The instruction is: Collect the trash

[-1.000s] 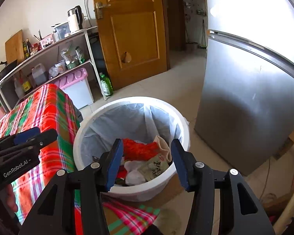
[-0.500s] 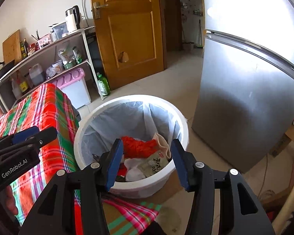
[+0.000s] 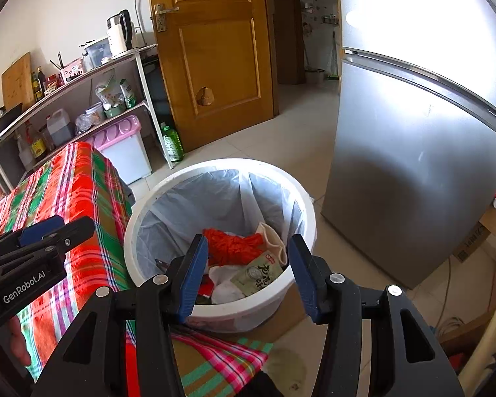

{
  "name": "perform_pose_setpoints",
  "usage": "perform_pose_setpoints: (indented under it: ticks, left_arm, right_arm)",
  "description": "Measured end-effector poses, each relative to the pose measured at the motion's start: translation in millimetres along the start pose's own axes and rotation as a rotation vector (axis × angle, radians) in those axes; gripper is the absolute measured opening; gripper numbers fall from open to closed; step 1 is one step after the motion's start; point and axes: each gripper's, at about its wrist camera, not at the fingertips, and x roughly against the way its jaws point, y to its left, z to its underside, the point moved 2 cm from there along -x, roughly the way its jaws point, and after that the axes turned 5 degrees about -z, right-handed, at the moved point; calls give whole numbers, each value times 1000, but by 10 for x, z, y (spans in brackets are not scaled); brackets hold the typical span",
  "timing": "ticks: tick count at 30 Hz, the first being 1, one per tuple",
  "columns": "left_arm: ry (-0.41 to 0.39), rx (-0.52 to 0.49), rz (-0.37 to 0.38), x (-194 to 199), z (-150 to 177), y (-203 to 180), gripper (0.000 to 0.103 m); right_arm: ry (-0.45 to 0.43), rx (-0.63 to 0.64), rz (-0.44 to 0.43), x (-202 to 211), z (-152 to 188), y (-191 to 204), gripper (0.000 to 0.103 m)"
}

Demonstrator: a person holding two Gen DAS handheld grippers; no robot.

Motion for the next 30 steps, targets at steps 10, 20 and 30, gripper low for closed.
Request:
perform_pose_setpoints:
  ticks: [10,20,30]
  left_arm:
    - [4,-4,-8,-5,5,-3,51]
    - [3,-6,-8,6,10,-8,51]
    - [5,-11,-8,4,15,-13,51]
  right_arm:
    - [1,-2,1,1,-1,-5,52]
    - [-1,-2,1,5,2,-8,52]
    - [-3,-11,8,27,25,-2,52]
